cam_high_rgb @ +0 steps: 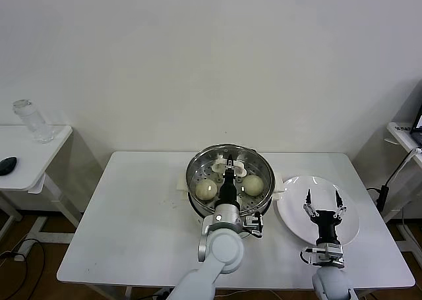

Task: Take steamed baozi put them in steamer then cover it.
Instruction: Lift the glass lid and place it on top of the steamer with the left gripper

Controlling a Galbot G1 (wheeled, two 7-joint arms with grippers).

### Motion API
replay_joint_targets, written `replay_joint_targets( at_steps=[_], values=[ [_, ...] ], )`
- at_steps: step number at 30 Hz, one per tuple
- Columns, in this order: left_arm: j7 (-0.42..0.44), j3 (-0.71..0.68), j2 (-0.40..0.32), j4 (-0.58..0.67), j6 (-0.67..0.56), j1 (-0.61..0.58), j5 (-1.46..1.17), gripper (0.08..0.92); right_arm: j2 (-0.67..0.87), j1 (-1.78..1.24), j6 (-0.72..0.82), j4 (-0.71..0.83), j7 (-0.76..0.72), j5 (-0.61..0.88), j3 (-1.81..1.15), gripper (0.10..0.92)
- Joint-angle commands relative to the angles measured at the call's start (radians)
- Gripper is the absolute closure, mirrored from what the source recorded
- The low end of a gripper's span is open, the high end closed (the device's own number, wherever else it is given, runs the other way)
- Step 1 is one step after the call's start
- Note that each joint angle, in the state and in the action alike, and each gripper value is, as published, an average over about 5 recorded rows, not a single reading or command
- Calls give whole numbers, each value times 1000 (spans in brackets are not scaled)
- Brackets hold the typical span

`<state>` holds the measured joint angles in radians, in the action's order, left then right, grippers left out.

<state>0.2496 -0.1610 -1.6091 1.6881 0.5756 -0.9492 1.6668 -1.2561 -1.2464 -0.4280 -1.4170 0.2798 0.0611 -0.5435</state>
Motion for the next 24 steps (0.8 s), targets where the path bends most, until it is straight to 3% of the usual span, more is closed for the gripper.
replay_joint_targets(
  at_steps=[1,24],
  values=[
    [-26,-6,-49,6,2,-5,-27,813,-2,1,-2,4,0,-3,0,203],
    [-75,1,-49,-39,-8,-11,-24,813,-1,3,-5,3,1,-8,-1,203]
  ],
)
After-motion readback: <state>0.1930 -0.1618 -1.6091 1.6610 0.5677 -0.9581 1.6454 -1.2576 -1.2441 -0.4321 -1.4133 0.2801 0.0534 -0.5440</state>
